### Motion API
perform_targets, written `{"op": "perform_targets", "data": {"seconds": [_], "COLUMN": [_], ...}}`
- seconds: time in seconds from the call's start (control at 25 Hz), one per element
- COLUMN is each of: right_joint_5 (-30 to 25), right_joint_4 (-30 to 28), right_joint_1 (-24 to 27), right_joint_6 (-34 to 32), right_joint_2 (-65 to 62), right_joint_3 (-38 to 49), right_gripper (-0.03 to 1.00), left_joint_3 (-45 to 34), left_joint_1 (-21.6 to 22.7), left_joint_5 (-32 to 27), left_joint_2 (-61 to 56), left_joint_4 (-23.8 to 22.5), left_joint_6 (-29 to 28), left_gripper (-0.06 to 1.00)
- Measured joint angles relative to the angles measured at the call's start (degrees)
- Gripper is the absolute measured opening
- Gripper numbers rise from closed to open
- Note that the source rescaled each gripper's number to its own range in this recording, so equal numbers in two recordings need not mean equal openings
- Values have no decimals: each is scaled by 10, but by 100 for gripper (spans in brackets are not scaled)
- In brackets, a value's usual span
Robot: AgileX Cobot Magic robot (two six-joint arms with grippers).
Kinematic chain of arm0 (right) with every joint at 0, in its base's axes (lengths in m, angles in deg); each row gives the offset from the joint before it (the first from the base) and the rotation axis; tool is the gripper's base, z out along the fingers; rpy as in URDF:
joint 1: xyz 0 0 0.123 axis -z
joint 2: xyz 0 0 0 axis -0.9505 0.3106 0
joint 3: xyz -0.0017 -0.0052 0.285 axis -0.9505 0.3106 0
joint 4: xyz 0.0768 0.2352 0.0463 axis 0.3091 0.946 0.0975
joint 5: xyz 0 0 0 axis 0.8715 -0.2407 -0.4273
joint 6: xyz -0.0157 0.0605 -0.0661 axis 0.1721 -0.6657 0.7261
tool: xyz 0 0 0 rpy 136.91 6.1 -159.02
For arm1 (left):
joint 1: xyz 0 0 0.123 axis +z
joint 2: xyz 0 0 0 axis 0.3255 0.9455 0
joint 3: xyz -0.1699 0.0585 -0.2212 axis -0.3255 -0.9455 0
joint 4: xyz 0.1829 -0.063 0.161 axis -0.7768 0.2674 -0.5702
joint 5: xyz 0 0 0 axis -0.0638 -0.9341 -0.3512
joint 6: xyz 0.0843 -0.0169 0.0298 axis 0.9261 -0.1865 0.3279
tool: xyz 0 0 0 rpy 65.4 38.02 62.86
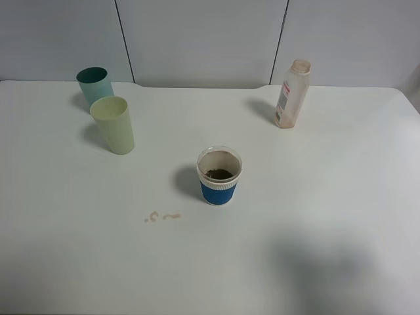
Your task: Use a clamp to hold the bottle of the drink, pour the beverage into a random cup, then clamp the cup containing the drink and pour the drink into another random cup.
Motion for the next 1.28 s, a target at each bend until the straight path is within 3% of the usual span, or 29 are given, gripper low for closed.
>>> {"op": "perform_targets", "data": {"seconds": [0.2, 0.36, 0.52, 0.72, 1.28], "right_joint_5": [0, 0, 0, 0, 0], "right_joint_4": [0, 0, 0, 0, 0], "right_joint_1": [0, 0, 0, 0, 0], "right_joint_6": [0, 0, 0, 0, 0], "right_joint_2": [0, 0, 0, 0, 0], "right_joint_3": [0, 0, 0, 0, 0], "right_gripper": [100, 100, 100, 100, 100], "left_joint_3": [0, -1, -23, -83, -88], "left_joint_1": [0, 0, 0, 0, 0], "left_joint_5": [-67, -83, -83, -35, -23], "left_joint_2": [-6, -6, -9, -25, -26], "left_joint_4": [15, 28, 34, 67, 71], "left_joint_6": [12, 14, 15, 15, 15], "left_gripper": [94, 94, 94, 94, 94]}}
